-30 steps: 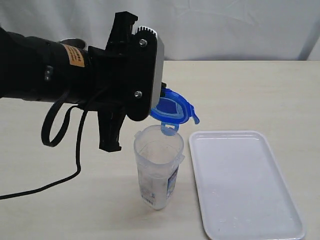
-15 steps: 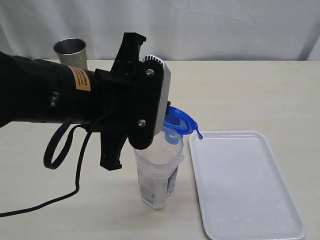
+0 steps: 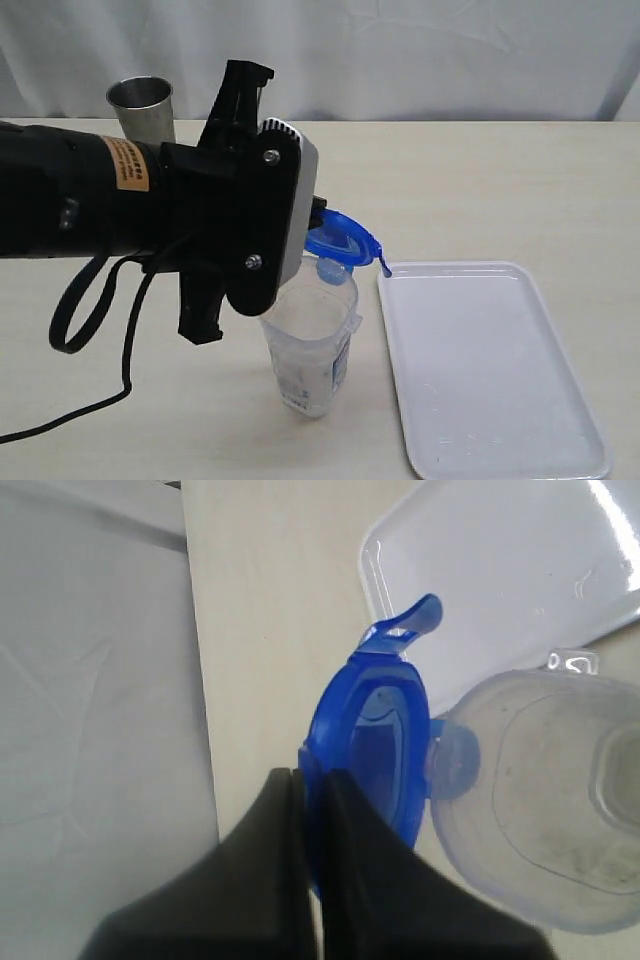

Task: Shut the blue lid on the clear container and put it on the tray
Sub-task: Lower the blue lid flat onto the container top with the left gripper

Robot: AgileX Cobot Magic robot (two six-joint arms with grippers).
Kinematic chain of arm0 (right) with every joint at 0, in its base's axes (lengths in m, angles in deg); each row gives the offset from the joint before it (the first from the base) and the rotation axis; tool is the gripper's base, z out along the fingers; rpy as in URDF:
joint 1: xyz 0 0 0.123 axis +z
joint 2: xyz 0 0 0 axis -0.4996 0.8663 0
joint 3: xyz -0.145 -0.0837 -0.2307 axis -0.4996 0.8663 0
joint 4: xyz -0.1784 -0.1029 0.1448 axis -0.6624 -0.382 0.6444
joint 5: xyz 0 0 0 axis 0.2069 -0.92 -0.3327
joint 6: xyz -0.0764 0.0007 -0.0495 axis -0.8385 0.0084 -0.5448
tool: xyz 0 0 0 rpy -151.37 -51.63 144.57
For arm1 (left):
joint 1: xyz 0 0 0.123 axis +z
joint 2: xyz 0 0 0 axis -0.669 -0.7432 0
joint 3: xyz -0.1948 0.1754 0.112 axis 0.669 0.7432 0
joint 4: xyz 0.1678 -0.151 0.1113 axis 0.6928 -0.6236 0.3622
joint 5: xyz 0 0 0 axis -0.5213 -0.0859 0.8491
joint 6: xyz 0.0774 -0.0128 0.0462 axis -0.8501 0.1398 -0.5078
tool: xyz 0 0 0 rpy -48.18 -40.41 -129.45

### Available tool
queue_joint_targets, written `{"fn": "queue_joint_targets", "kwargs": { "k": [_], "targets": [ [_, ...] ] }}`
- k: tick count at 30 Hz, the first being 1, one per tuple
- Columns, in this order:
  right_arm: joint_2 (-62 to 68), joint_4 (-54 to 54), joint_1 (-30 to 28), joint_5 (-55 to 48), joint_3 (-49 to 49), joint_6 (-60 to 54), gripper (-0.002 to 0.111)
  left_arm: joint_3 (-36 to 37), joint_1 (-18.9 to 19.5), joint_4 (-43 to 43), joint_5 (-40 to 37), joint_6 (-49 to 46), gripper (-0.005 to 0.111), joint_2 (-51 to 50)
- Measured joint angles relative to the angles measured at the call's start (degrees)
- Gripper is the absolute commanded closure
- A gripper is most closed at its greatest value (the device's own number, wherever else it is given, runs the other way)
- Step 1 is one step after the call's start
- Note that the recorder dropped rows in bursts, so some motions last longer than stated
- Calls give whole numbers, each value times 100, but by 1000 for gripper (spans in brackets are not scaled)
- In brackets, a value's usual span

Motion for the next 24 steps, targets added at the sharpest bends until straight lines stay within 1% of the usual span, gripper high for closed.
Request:
{"fn": "queue_joint_targets", "kwargs": {
  "k": [12, 20, 24],
  "targets": [
    [0, 0, 0, 0, 0, 0, 104, 123, 0, 0, 32, 0, 107, 116],
    [0, 0, 0, 0, 0, 0, 104, 427, -3, 0, -83, 0, 107, 116],
    [0, 0, 0, 0, 0, 0, 104, 441, -160, 25, -83, 0, 107, 116]
  ]
}}
